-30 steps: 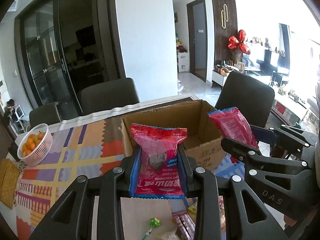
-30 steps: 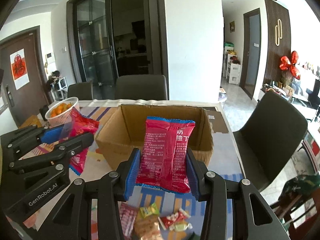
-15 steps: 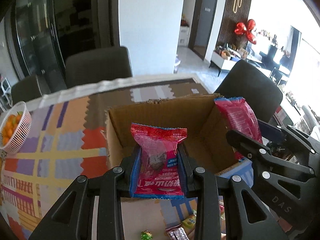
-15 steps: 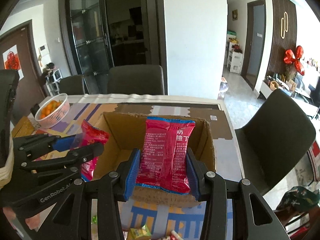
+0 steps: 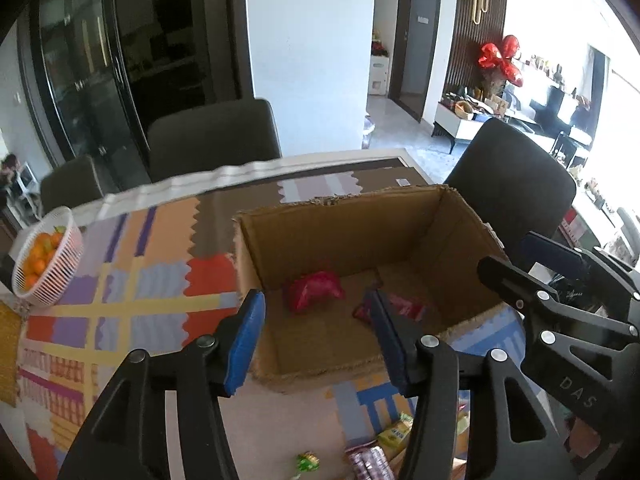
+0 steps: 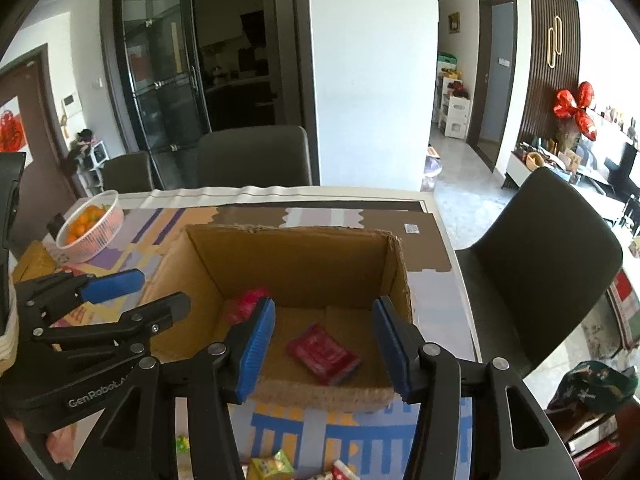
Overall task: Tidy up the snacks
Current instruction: 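Grasp the white DENMAS pack with the left tool while the right tool grasps the tan biscuit pack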
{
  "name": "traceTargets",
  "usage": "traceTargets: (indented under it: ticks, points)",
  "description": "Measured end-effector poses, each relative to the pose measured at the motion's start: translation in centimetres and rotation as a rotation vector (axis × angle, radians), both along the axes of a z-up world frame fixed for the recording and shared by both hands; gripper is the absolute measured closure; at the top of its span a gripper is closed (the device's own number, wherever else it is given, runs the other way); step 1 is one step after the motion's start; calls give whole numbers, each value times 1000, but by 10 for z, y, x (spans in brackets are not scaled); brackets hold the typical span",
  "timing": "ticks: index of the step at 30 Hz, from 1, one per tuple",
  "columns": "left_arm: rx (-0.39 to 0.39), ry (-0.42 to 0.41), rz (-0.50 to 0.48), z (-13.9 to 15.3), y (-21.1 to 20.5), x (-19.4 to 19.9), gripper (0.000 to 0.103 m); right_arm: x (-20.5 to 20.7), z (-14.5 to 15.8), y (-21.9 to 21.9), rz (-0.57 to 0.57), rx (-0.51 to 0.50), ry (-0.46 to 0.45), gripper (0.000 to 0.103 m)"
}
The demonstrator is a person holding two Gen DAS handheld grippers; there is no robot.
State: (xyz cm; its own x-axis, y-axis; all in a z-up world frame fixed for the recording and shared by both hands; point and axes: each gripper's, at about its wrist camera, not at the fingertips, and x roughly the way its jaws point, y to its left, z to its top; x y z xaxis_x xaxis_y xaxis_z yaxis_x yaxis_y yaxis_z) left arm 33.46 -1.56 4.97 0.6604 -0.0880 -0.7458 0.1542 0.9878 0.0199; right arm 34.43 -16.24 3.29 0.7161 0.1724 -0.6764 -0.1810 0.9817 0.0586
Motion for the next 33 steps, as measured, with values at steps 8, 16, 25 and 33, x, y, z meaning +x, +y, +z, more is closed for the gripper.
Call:
traceTargets:
  ticks: [8, 16, 25, 33]
  points:
    - [48, -84, -1, 10, 6, -52, 45, -41, 6, 0, 34, 1, -24, 47]
    - [9, -90, 9, 2, 17, -100, 44, -87, -4, 5, 74, -29, -43, 42]
    - [33, -70, 7, -20, 20, -143, 44, -127, -18, 11, 117, -60, -44, 42]
    - [21, 2, 11, -53, 21, -164, 44, -154, -44, 13, 128, -79, -2, 42]
